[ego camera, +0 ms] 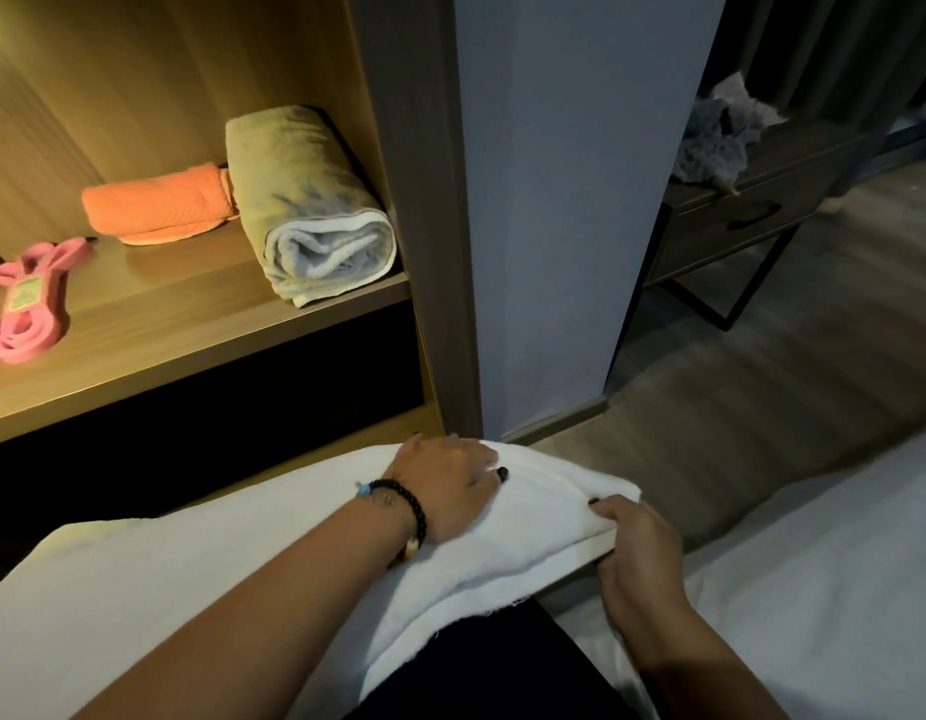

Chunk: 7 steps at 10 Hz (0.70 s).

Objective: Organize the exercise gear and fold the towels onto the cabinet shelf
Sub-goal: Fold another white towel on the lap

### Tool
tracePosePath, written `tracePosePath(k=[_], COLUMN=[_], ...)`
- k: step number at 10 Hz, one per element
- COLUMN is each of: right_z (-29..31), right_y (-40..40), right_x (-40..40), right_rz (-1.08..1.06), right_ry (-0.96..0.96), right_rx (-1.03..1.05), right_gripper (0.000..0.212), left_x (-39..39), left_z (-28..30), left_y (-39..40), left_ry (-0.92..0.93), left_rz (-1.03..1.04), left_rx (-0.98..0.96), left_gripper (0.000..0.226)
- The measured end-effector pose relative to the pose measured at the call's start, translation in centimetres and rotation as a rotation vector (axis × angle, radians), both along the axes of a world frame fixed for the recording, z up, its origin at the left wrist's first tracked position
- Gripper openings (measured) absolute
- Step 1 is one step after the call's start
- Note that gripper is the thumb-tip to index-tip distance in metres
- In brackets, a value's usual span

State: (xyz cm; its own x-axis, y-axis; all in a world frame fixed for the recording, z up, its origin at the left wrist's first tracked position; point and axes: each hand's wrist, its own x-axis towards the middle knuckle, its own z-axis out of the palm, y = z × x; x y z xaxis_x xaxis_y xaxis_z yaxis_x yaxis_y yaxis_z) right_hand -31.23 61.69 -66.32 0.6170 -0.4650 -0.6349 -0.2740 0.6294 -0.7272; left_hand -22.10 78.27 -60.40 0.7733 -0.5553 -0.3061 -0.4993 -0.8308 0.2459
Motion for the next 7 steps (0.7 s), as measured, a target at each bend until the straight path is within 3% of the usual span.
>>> tracePosePath(k=[1, 2, 4, 5, 6, 7], right_z=[-1.0, -2.3, -1.6, -2.1, -1.8, -1.8], right_y=[0.8, 1.4, 2.5, 3.0, 2.8, 1.7], right_x=[-1.1, -1.1, -1.1, -0.3, 1.1, 1.5], right_rz=[-0.04, -0.084, 0.134, 0.226, 0.242, 0.149], right_ry=[0.069, 0.15, 0.132, 0.184, 0.253, 0.123], right_rx=[0.201, 0.246, 0.318, 0.37, 0.468, 0.552], right_gripper=[0.019, 0.02, 0.013, 0.023, 0.043, 0.035], left_x=[3.0, 5.4, 8.3, 10.1, 13.7, 14.6], left_z=[-1.0, -2.5, -4.6, -7.0, -13.2, -13.5], left_y=[-1.2, -2.1, -2.6, -2.1, -0.8, -1.1], left_ry=[0.269, 0.418, 0.575, 0.694, 0.787, 0.825], left_rz=[0.038, 0.087, -0.003, 0.045, 0.086, 0.129], left_rx=[0.272, 0.454, 0.72, 0.669, 0.593, 0.591], left_gripper=[0.061, 0.062, 0.067, 0.089, 0.128, 0.124])
